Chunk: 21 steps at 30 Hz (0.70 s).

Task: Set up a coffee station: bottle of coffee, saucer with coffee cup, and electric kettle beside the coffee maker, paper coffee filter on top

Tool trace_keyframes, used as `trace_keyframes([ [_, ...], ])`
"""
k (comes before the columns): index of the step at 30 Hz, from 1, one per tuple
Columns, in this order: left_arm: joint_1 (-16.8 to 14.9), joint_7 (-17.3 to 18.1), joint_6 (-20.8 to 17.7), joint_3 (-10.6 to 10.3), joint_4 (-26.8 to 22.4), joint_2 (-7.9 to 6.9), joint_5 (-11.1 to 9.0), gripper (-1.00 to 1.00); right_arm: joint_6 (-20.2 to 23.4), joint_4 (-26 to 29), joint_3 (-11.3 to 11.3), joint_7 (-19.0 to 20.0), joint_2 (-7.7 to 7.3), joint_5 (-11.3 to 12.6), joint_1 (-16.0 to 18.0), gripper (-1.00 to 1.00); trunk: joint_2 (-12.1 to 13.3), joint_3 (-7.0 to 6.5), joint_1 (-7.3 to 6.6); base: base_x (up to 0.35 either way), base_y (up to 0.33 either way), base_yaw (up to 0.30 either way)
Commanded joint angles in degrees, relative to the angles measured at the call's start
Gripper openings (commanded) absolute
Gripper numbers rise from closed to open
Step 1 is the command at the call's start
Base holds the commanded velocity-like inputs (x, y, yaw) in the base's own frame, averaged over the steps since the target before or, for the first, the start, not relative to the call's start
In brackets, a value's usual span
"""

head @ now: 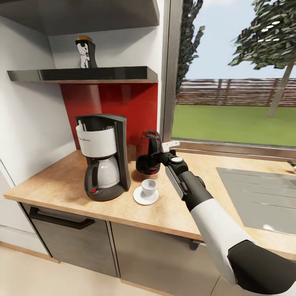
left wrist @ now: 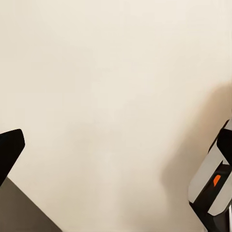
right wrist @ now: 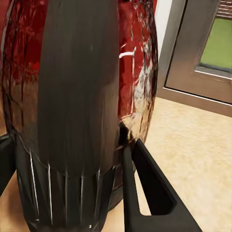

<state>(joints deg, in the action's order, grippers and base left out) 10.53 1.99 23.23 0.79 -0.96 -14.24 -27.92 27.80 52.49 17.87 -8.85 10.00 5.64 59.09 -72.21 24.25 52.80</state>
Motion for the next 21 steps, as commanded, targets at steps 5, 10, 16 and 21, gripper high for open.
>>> trace_keyframes([
  [5,0.03,0.21,0.06,0.08,-0.10,0.01,-0.29,1.00,0.20,0.07,0.15,-0.56,0.00,0.42,0.06,-1.00,-0.04,0.05,0.00,-0.002,0.004,0.000],
  [10,0.04,0.21,0.13,0.09,-0.10,0.06,-0.29,1.00,0.19,0.07,0.15,-0.56,0.00,0.42,0.06,-1.00,-0.04,0.05,0.00,0.000,0.000,0.000],
  [16,0.05,0.21,0.02,0.09,-0.10,0.01,-0.34,1.00,0.17,0.07,0.15,-0.56,0.00,0.42,0.06,-1.00,-2.04,0.95,1.10,0.000,0.000,0.000],
  [21,0.05,0.21,-0.02,0.07,-0.08,0.04,-0.31,1.00,0.16,0.07,0.07,-0.61,0.00,0.43,0.06,-1.00,-4.05,1.84,2.20,0.000,0.000,0.000],
])
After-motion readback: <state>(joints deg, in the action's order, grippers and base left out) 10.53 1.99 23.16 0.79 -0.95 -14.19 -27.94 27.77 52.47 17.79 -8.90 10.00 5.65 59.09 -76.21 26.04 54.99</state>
